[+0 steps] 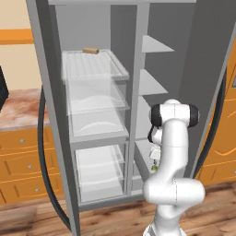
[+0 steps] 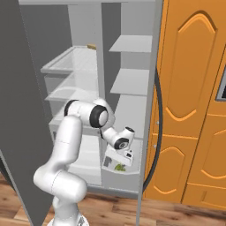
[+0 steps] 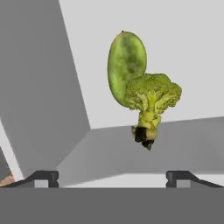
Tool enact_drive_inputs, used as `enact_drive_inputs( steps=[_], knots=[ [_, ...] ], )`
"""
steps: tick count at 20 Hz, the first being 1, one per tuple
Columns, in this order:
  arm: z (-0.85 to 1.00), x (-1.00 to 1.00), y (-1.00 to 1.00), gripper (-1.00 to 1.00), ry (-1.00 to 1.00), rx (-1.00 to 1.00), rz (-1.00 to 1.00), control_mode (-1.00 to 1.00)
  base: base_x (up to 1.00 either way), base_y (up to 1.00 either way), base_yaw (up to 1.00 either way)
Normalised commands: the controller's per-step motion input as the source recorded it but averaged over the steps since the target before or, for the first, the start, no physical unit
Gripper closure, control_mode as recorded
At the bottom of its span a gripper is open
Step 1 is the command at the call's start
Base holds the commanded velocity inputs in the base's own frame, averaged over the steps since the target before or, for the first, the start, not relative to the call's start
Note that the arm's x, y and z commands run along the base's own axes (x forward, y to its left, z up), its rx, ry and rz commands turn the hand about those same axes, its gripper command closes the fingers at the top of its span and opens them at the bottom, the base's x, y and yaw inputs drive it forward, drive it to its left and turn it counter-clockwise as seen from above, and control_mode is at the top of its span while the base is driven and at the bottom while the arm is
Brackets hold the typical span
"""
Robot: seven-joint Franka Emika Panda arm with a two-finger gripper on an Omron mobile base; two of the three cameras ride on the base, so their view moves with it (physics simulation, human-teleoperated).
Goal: Take the mango and broccoli from the fridge shelf and place them in the freezer drawer to begin freezing them.
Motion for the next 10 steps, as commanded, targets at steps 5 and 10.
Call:
enact_drive_inputs(
  steps=[5, 10],
  knots=[
    [0.95, -0.23, 0.09, -1.0, -0.19, 0.0, -0.03, -1.0, 0.0, 0.0, 0.0],
    [0.85, -0.42, 0.28, -1.0, -0.19, -0.04, -0.07, -1.0, 0.0, 0.0, 0.0]
  ],
)
